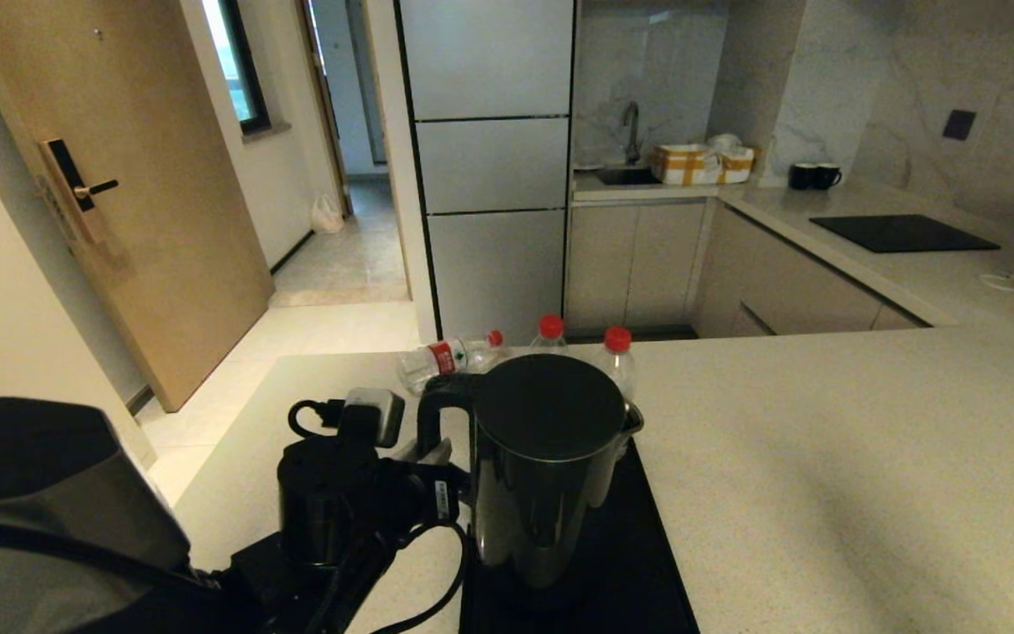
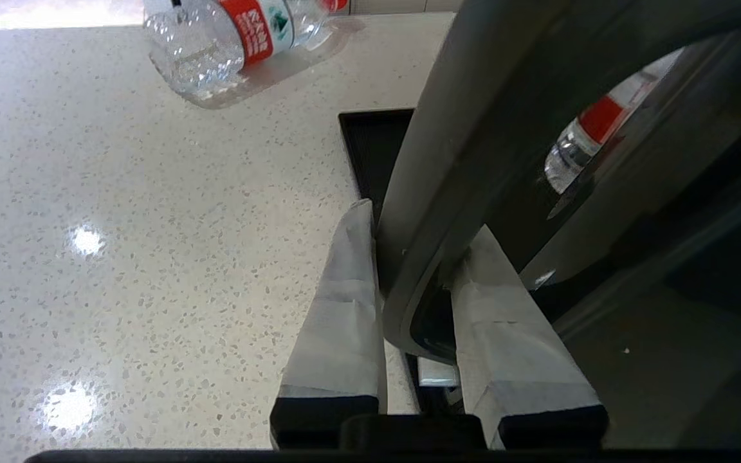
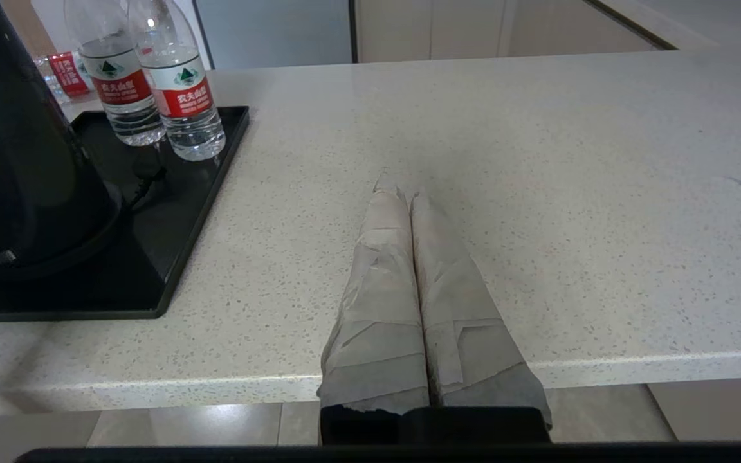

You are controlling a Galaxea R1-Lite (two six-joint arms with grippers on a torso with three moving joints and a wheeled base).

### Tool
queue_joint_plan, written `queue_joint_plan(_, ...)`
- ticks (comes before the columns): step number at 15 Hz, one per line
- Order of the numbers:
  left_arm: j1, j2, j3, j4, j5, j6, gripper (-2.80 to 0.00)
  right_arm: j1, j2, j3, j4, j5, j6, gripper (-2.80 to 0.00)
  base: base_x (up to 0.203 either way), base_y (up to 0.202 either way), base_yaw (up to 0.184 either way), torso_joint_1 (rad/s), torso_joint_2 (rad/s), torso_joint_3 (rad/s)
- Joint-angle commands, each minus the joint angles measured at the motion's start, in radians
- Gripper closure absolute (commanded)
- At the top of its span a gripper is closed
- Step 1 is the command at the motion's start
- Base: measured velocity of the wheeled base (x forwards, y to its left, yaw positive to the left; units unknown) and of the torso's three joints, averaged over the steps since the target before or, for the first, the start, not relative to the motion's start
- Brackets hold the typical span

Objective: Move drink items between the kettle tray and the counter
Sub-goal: Return the kettle to its original position

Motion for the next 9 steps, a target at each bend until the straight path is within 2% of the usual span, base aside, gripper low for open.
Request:
queue_joint_plan(1, 0.011, 0.022, 0.009, -0.006, 0.004, -0.001, 0.0, 0.0, 0.001, 0.0, 0.001, 0.0, 0.0, 0.0, 0.0, 0.0, 0.0, 0.0, 0.0, 0.0)
queue_joint_plan(7, 0.011, 0.016, 0.024, -0.014, 0.014, 0.022, 0.0, 0.0, 0.001, 0.0, 0.001, 0.0, 0.0, 0.0, 0.0, 0.0, 0.0, 0.0, 0.0, 0.0)
queue_joint_plan(9, 0.01, -0.018, 0.022, -0.014, 0.02, 0.071, 0.0, 0.0, 0.001, 0.0, 0.001, 0.0, 0.0, 0.0, 0.0, 0.0, 0.0, 0.0, 0.0, 0.0)
